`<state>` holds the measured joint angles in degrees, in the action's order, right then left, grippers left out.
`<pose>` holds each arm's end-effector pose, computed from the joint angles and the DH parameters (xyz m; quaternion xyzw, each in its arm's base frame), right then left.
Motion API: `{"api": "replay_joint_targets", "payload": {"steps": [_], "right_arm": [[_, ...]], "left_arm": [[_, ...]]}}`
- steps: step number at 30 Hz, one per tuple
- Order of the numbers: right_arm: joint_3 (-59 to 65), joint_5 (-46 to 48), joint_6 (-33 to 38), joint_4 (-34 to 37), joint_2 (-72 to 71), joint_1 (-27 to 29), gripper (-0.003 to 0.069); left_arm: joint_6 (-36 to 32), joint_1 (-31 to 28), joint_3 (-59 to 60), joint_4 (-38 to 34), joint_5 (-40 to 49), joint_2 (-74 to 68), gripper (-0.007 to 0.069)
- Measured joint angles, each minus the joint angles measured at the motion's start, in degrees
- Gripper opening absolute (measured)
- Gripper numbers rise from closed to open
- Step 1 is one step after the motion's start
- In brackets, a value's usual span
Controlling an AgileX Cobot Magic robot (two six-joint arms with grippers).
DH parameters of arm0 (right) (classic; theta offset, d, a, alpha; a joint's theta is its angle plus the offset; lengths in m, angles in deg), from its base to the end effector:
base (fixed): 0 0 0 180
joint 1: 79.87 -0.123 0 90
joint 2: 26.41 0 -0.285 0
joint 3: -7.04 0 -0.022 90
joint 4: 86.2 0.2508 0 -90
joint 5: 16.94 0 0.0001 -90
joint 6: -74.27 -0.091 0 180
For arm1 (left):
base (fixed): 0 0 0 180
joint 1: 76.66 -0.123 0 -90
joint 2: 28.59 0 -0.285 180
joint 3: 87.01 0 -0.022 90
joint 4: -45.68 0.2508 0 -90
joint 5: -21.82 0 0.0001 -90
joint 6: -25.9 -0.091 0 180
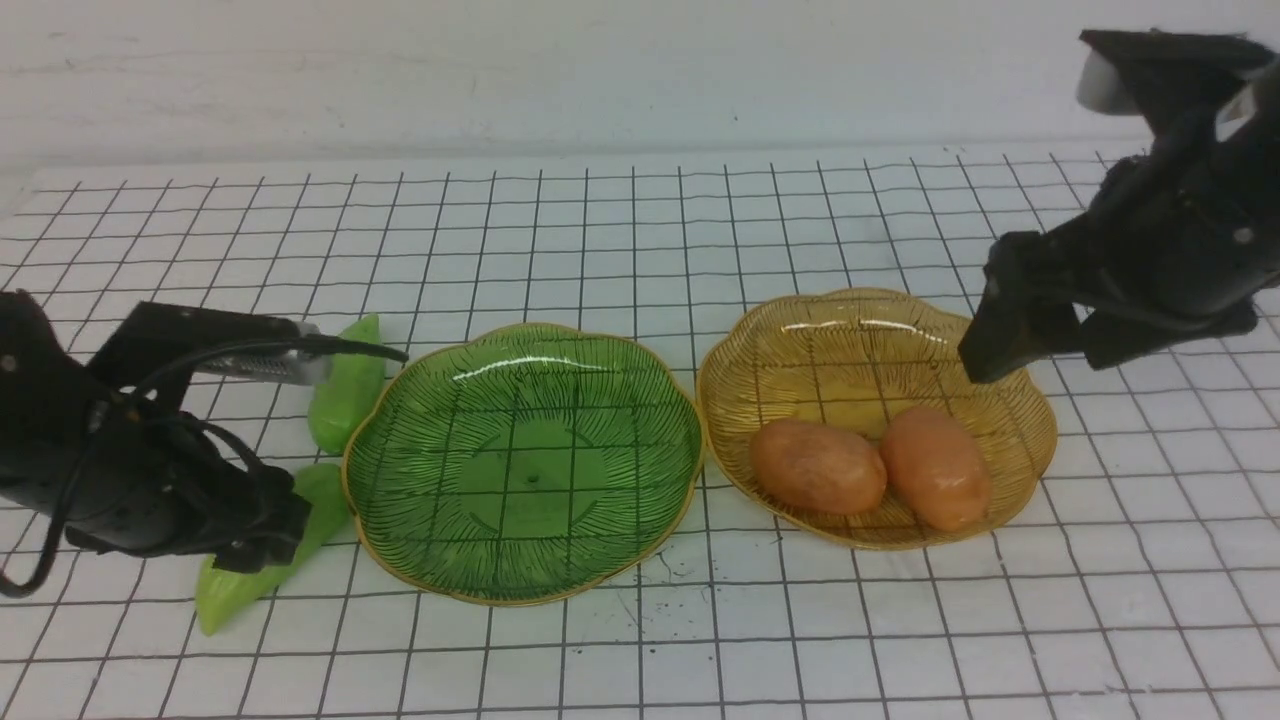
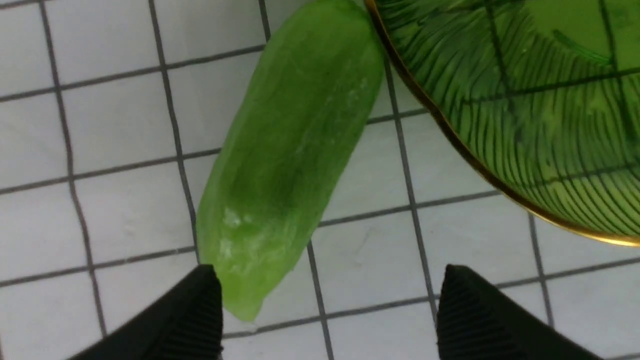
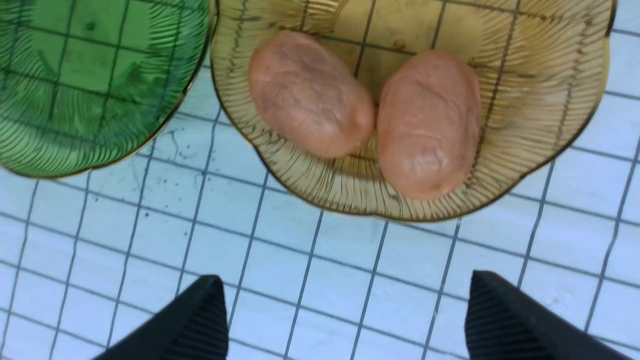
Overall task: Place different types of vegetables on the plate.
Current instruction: 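Put the green cucumber next to the left plate into that plate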
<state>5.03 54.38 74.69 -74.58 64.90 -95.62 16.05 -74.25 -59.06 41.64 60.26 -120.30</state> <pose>0.2716 0.0947 0.3489 -0.1223 0.9731 0.1214 0.1526 0.2708 -0.0154 0.2185 0.0820 0.9780 -0.0144 0.1912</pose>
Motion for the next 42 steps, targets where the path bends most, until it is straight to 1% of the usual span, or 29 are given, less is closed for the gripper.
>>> {"api": "replay_joint_targets", "payload": {"steps": [5,11,14,18,20,33,35,38,39,40,42], "right_arm": [[1.41,0.3,0.81,-0.24,-2.52,0.0,0.055],[1.79,0.37,1.44,-0.43,-2.54,0.0,0.0547],[2.1,0.42,1.5,-0.43,-2.54,0.0,0.0548],[2.1,0.36,1.54,-0.43,-2.54,0.0,0.0548],[2.1,0.36,1.54,-0.43,-2.54,0.0,0.0548],[2.1,0.36,2.05,0.49,-2.54,0.0,0.0548],[2.1,0.36,2.38,0.8,-2.54,0.0,0.0548],[2.1,0.36,2.62,0.85,-2.54,0.0,0.0548],[2.1,0.36,2.62,0.85,-2.54,0.0,0.0548],[2.1,0.36,2.62,0.85,-2.54,0.0,0.0548],[2.1,0.36,2.62,0.85,-2.54,0.0,0.0548]], "left_arm": [[0.09,0.0,-0.06,0.46,-3.23,-8.28,0.0521],[0.15,-0.11,-1.14,2.87,-4.59,-10.62,0.051],[0.15,-0.11,-1.17,4.89,-5.12,-10.99,0.0453],[0.15,-0.21,-1.17,7.04,-6.01,-11.74,0.033],[0.15,-0.21,-1.17,7.14,-6.06,-11.74,0.0294],[0.81,-0.21,-1.37,7.14,-5.39,-11.81,0.0288],[1.17,-0.21,-2.26,6.5,-2.19,-11.55,0.0288],[3.28,-0.02,-5.01,6.05,7.78,-9.91,0.0286],[4.25,-0.02,-6.4,6.55,11.37,-8.46,0.0286],[4.47,-0.02,-6.71,6.64,11.9,-8.46,0.0286],[6.47,-0.02,-11.0,8.26,16.6,-4.6,0.0286]]}}
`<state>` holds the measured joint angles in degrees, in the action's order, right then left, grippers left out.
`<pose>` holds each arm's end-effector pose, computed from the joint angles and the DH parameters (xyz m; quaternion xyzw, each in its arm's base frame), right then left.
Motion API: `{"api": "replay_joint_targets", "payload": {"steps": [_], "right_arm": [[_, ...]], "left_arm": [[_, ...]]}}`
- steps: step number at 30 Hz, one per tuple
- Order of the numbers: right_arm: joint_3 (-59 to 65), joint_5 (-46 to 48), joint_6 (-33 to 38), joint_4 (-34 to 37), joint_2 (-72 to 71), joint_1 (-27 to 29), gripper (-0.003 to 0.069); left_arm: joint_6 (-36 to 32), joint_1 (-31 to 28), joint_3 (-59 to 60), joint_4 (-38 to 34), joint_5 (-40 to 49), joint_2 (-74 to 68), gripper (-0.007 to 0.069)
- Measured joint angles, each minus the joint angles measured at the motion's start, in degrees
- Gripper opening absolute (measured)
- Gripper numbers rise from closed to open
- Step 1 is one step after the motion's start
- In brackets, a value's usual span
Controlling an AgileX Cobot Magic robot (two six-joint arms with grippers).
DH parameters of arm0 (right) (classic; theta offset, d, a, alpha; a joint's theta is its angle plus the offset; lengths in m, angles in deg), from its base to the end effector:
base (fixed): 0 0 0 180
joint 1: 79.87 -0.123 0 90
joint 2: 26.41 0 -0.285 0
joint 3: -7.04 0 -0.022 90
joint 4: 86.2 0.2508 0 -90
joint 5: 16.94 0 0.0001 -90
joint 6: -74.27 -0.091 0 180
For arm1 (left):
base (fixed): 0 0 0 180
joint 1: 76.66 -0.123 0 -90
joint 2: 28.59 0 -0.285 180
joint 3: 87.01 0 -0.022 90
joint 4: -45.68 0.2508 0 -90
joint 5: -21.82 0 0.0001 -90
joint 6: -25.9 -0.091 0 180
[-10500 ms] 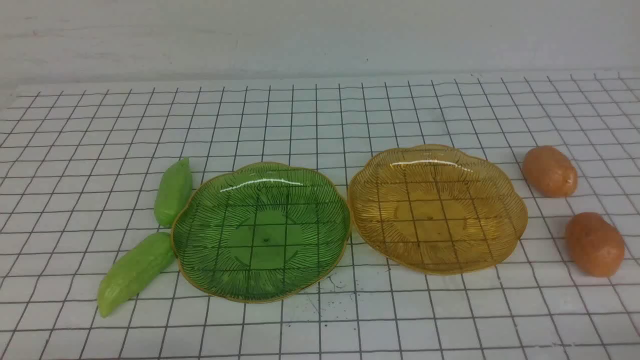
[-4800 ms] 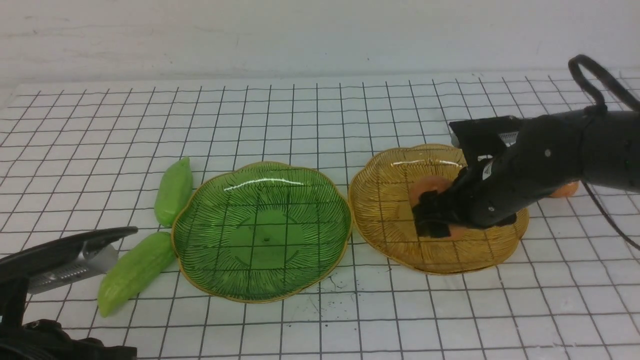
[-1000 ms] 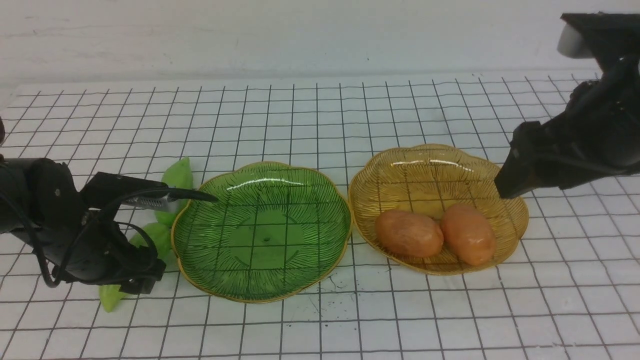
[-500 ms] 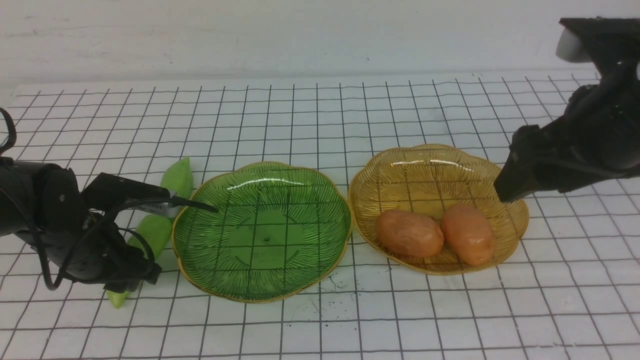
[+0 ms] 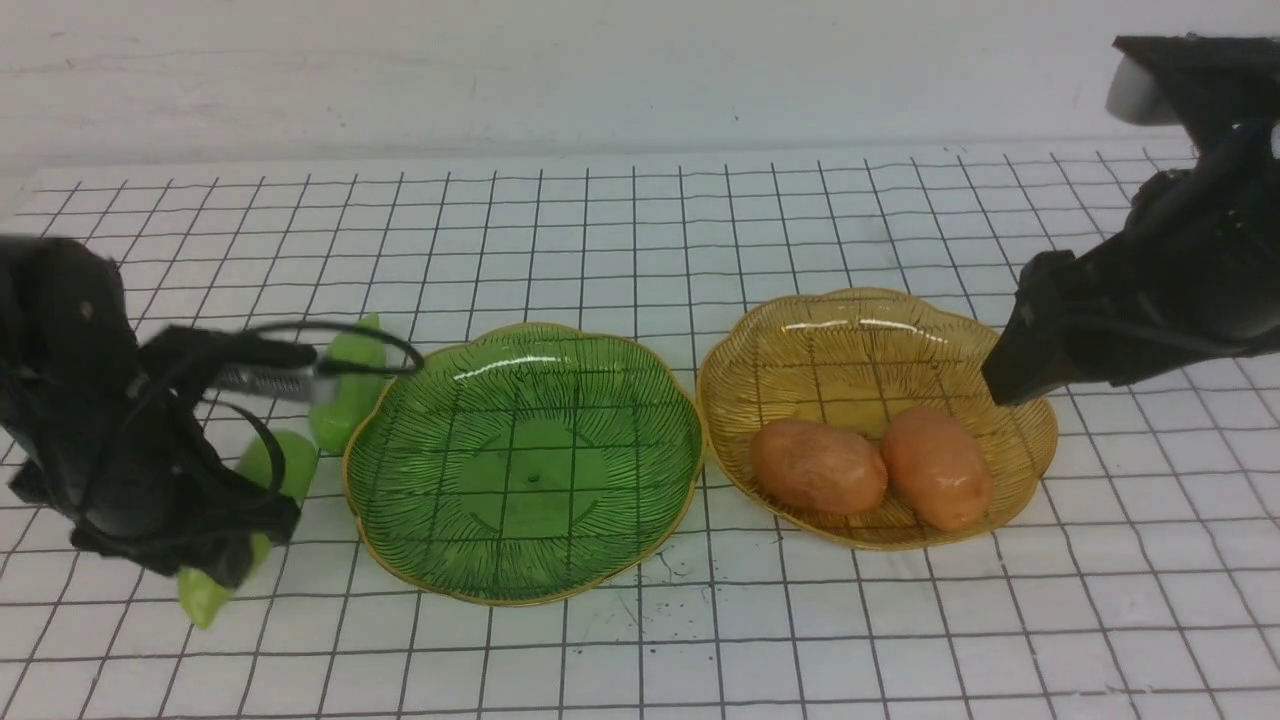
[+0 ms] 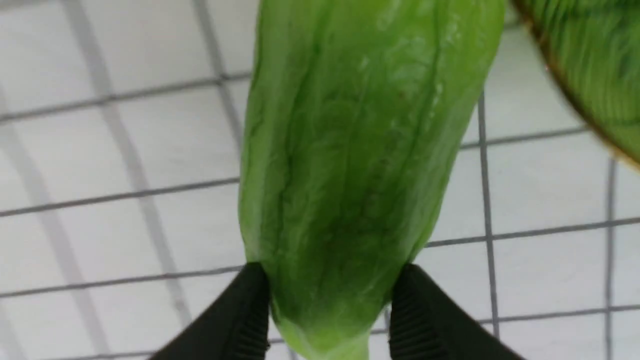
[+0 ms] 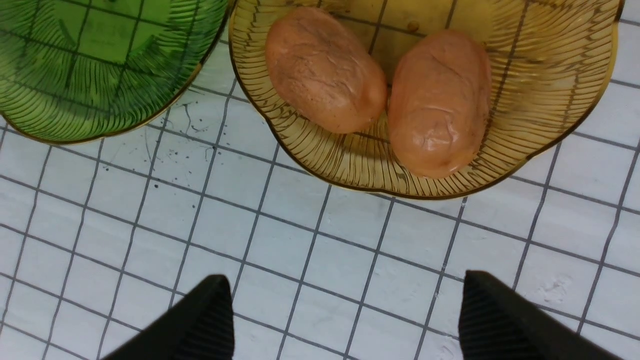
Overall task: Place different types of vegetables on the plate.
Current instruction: 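Put the green cucumber next to the left plate into that plate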
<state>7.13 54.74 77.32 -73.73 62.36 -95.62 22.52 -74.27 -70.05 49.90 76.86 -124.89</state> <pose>0.2590 0.0924 0.3511 -0.1440 0.9693 0.1253 0.1551 0.2888 -0.0066 0.2385 0.0679 0.9920 0.0330 0.1016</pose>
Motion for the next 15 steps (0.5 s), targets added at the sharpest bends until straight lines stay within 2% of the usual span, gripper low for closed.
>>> {"api": "replay_joint_targets", "payload": {"steps": [6,7,8,10,15], "right_arm": [[0.0,0.0,0.0,0.25,0.0,0.0,0.0548],[0.0,0.0,0.05,0.29,0.0,0.0,0.0548],[0.0,0.0,0.05,0.31,0.0,0.0,0.0548],[0.0,0.0,0.05,0.48,0.0,0.0,0.0548],[0.0,0.0,0.18,0.71,0.0,0.0,0.0548]], "left_arm": [[2.21,0.32,-8.2,-2.33,5.19,5.04,0.0286],[2.04,1.92,-9.76,-7.29,5.36,4.97,0.0286],[1.99,2.14,-9.85,-7.8,5.23,4.9,0.0286],[0.8,5.3,-10.57,-13.3,4.23,3.17,0.0286],[0.09,13.28,-12.88,-20.86,-1.37,-4.92,0.0286]]}}
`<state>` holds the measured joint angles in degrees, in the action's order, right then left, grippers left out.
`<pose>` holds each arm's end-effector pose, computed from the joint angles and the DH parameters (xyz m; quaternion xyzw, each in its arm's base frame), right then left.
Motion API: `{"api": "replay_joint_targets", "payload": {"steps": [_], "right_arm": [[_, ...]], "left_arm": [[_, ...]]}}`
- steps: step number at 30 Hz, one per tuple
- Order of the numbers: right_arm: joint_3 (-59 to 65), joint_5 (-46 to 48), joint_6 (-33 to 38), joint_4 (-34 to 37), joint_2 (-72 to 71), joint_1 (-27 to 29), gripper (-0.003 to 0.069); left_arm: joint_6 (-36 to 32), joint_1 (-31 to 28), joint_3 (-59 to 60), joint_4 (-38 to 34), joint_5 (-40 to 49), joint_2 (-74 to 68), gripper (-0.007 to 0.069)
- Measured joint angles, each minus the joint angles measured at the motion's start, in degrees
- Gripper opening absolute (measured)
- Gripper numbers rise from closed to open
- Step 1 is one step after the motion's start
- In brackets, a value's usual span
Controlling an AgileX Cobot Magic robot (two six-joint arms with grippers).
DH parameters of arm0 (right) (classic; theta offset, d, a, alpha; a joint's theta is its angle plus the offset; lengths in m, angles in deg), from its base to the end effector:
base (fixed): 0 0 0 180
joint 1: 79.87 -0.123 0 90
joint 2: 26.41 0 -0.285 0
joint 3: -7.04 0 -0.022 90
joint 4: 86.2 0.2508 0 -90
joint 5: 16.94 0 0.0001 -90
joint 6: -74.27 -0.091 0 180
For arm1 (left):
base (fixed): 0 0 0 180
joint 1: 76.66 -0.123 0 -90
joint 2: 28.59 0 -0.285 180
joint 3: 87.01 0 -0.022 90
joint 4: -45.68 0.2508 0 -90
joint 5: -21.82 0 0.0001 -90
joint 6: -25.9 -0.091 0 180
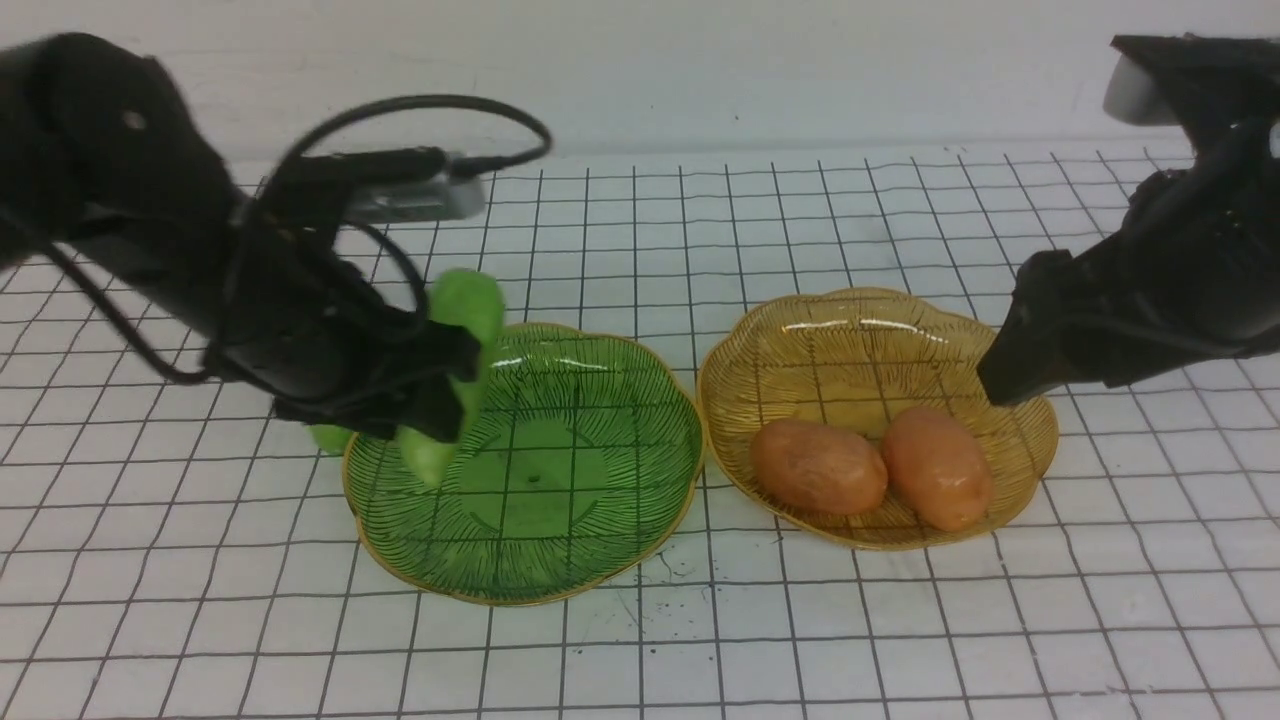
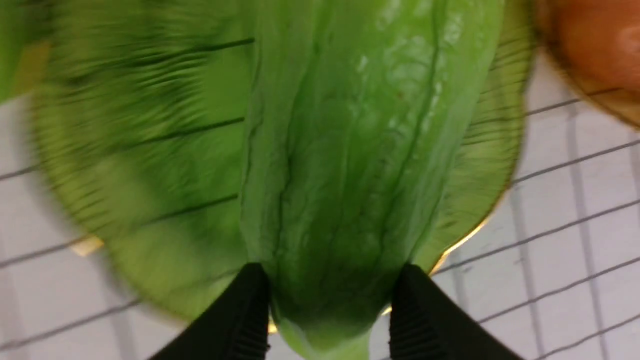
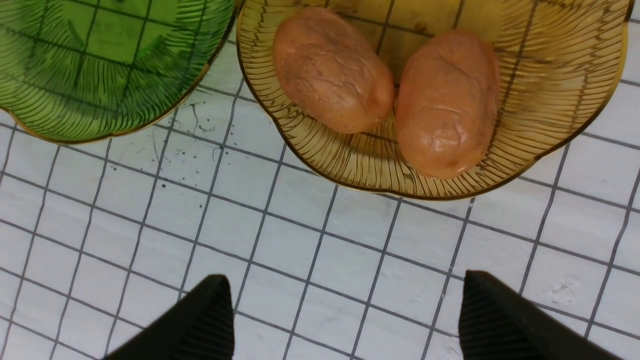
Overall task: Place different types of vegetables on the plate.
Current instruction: 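Put the green cucumber next to the left plate into that plate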
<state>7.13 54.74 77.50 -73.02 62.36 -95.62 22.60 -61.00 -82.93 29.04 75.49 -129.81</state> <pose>0.2587 0.0934 0.3514 -0.1445 0.9685 0.1311 0.1545 0.3184 -0.1111 0.2756 0.0981 0.9700 -0.1489 0.1655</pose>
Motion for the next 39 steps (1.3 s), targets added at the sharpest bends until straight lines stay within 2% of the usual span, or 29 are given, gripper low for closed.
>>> {"api": "replay_joint_targets", "payload": {"steps": [6,8,9,10,11,13,15,16,17,18,20,23,27,33,39], "right_arm": [[0.0,0.0,0.0,0.0,0.0,0.0,0.0548],[0.0,0.0,0.0,0.0,0.0,0.0,0.0548],[0.0,0.0,0.06,0.0,0.0,0.0,0.0548],[0.0,0.0,0.06,0.0,0.0,0.0,0.0548],[0.0,0.0,0.11,0.0,0.0,0.0,0.0548],[0.0,0.0,0.17,0.0,0.0,0.0,0.0548],[0.0,0.0,0.17,-0.05,0.0,0.0,0.0548],[0.0,0.0,0.17,-0.05,0.0,0.0,0.0548],[0.0,0.0,0.17,-0.05,0.0,0.0,0.0548],[0.0,0.0,0.17,-0.05,0.0,0.0,0.0548],[0.0,0.0,0.17,-0.05,0.0,0.0,0.0548],[0.0,0.0,0.17,-0.05,0.0,0.0,0.0548],[0.0,0.0,0.1,0.0,0.0,0.0,0.0548],[0.0,0.0,-0.03,0.0,0.0,0.0,0.0548],[0.0,0.0,-0.03,-0.05,0.0,0.0,0.0548]], "left_arm": [[5.34,2.77,-3.61,-1.13,-3.65,-8.28,0.0286],[7.41,2.71,-4.77,-1.08,-4.64,-10.86,0.0309],[8.11,2.56,-5.58,-0.97,-4.81,-12.23,0.0355],[8.26,2.51,-5.71,-0.98,-4.81,-12.41,0.0362],[8.66,2.23,-6.85,-0.98,-4.81,-13.62,0.043],[8.66,1.97,-7.53,-0.98,-4.86,-13.86,0.0468],[8.66,0.97,-9.84,-0.37,-4.8,-14.01,0.0553],[8.66,0.86,-10.05,-0.29,-4.8,-14.01,0.0553],[8.66,-0.46,-11.94,1.08,-4.8,-14.01,0.0595],[8.66,-1.24,-12.74,1.97,-4.68,-14.01,0.0602],[8.78,-2.37,-13.73,3.38,-4.61,-14.01,0.0609],[9.86,-8.27,-15.56,9.45,-5.24,-14.4,0.061],[11.38,-13.03,-15.94,10.96,-8.15,-16.68,0.0581],[11.72,-15.25,-15.94,10.78,-14.2,-22.2,0.0543],[11.72,-15.36,-15.94,6.42,-19.73,-26.91,0.053]]}}
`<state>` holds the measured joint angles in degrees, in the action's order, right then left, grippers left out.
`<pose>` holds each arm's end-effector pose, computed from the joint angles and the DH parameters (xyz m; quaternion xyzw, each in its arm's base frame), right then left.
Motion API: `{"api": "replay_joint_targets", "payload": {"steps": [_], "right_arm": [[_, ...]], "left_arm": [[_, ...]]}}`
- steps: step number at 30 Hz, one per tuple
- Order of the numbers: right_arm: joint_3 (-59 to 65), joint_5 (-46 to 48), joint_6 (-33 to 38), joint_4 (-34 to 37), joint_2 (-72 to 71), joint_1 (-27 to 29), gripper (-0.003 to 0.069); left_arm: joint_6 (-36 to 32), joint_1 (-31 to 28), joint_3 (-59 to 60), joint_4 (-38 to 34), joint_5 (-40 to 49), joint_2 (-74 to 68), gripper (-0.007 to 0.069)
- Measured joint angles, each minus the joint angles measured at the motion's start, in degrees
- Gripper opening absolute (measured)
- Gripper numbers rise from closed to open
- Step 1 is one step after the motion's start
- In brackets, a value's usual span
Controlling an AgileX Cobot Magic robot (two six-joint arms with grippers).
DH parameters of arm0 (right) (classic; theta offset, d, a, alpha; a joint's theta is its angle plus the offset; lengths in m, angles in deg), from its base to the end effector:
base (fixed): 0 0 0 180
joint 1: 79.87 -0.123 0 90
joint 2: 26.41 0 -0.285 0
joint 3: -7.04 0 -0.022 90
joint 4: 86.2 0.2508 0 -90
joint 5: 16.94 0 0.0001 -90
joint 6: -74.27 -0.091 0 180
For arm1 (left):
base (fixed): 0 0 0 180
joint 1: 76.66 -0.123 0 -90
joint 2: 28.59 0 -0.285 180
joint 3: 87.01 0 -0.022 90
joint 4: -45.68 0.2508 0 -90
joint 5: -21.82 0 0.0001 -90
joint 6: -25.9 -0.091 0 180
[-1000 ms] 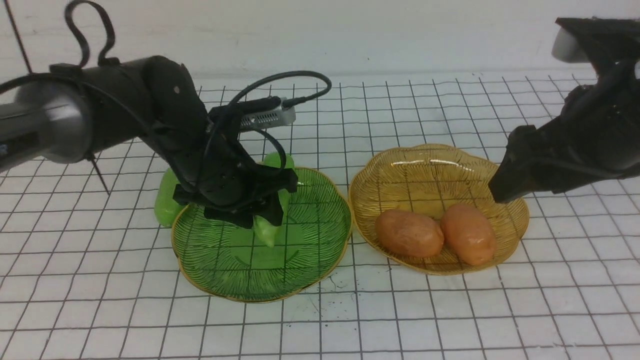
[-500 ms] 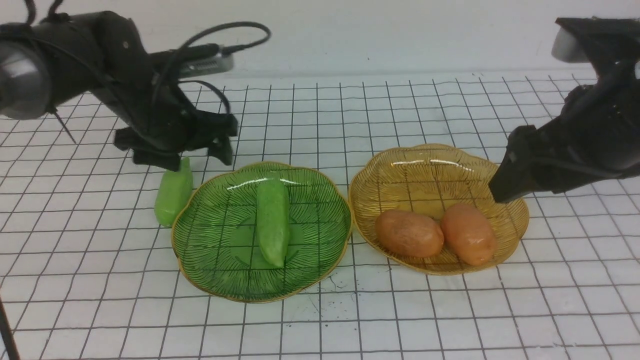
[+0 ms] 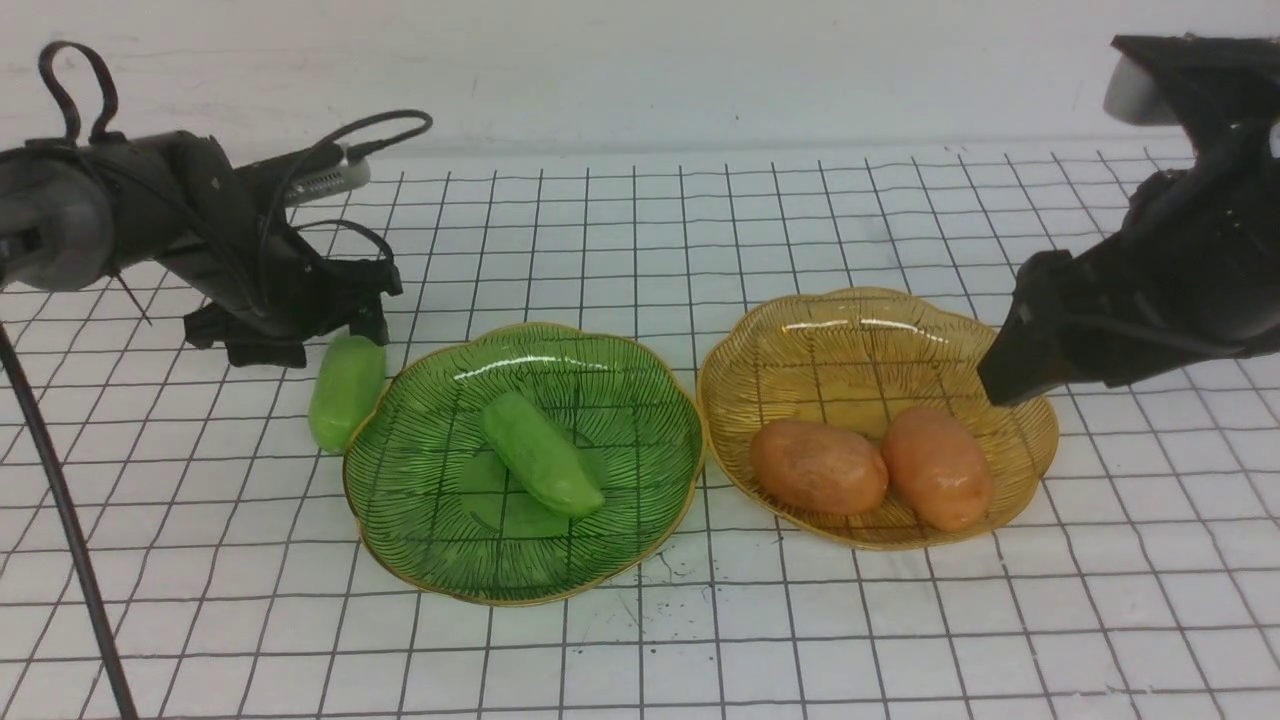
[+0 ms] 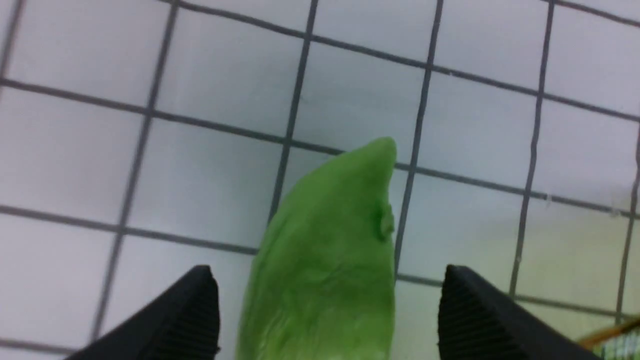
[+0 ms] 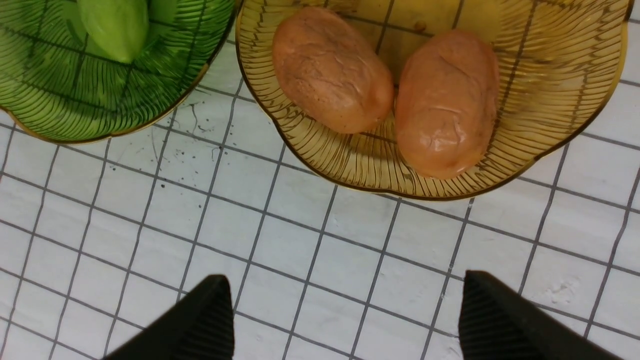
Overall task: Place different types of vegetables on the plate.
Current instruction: 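Put the green cucumber next to the left plate into that plate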
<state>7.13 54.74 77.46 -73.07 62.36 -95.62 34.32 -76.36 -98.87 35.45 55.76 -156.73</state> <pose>0.2587 0.0934 0.3513 -0.1443 0.9686 0.1307 0.1545 0.4560 -0.0114 0.1775 -0.1267 0.9560 -0.0864 0.2501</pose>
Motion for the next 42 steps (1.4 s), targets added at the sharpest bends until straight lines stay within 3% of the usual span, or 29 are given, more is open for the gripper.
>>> {"api": "replay_joint_targets", "payload": {"steps": [6,9,10,14,23,32,38,42], "right_arm": [[0.0,0.0,0.05,0.0,0.0,0.0,0.0548],[0.0,0.0,0.05,0.0,0.0,0.0,0.0548],[0.0,0.0,0.05,0.0,0.0,0.0,0.0548],[0.0,0.0,0.05,0.0,0.0,0.0,0.0548],[0.0,0.0,0.05,0.0,0.0,0.0,0.0548],[0.0,0.0,0.36,0.05,0.54,0.0,0.0538],[0.0,0.0,0.94,0.94,0.15,0.0,0.044],[0.0,0.0,1.35,1.87,-3.05,0.0,0.0291]], "left_arm": [[-0.14,0.0,-0.26,-3.45,-1.25,-3.5,0.0512],[-0.8,0.0,-0.32,-3.38,-1.27,-3.76,0.0435],[-1.81,-0.21,-0.33,-3.18,-1.19,-3.81,0.0368],[-4.28,-0.58,-0.26,-3.27,-0.46,-3.06,0.0374],[-8.42,-2.32,-2.47,-2.67,13.21,14.89,0.0374],[-10.64,0.29,0.8,-6.27,28.25,13.08,0.0374],[-10.61,5.54,2.15,-7.18,29.04,8.69,0.0383],[-10.57,8.67,2.15,-7.38,27.46,7.45,0.0479]]}}
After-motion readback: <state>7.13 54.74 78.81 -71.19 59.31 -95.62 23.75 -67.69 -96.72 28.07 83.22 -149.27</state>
